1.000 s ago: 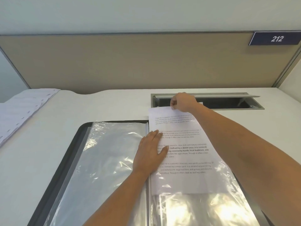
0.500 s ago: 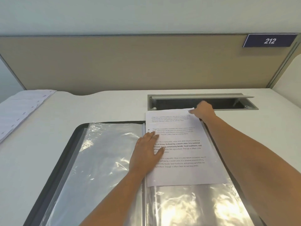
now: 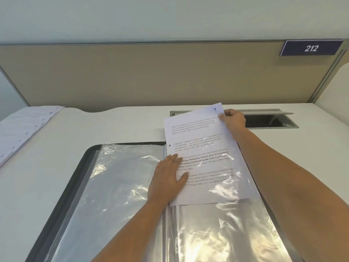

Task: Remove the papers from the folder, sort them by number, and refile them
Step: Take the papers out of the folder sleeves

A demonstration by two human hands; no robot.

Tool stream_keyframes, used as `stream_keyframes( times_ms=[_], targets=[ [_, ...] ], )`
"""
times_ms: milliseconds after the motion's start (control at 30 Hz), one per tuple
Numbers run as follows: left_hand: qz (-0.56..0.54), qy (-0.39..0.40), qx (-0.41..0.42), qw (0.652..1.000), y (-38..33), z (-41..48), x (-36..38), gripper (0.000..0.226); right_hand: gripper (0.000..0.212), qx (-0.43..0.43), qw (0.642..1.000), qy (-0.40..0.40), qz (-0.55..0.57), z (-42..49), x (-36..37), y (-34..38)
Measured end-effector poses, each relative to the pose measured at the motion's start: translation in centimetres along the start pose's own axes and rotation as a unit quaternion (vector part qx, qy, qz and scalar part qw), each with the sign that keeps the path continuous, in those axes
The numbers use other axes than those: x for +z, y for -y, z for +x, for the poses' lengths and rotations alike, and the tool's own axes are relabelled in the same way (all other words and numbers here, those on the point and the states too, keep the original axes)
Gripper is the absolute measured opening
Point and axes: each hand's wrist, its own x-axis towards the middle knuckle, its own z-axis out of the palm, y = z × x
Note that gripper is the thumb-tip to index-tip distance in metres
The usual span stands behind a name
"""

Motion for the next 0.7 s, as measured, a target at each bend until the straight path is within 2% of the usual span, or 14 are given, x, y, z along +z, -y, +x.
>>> stream_keyframes(
  times_ms=[133,200,333,500,700],
  targets=[
    [0.002,-0.002,-0.002,1.000,0.1,0.0,0.1,0.055,0.042,0.130,0.981,0.141,-0.028,0.6,-0.6,-0.8],
    [0.004,-0.005,0.001,1.000,0.1,0.0,0.1,0.054,0.045,0.151,0.970,0.178,-0.066,0.4,-0.9,-1.1],
    [0.016,-0.007,0.014,1.000,0.1,0.0,0.1,0.054,0.049,0.135,0.982,0.123,-0.039,0.5,-1.1,-0.8],
    [0.015,-0.009,0.010,1.000,0.2,-0.1,0.0,0.054,0.034,0.099,0.994,0.027,0.044,0.5,-1.1,0.9],
    [0.012,-0.005,0.004,1.000,0.0,-0.1,0.0,0.054,0.022,0.037,0.987,-0.085,0.128,1.3,-1.8,2.8]
  ],
)
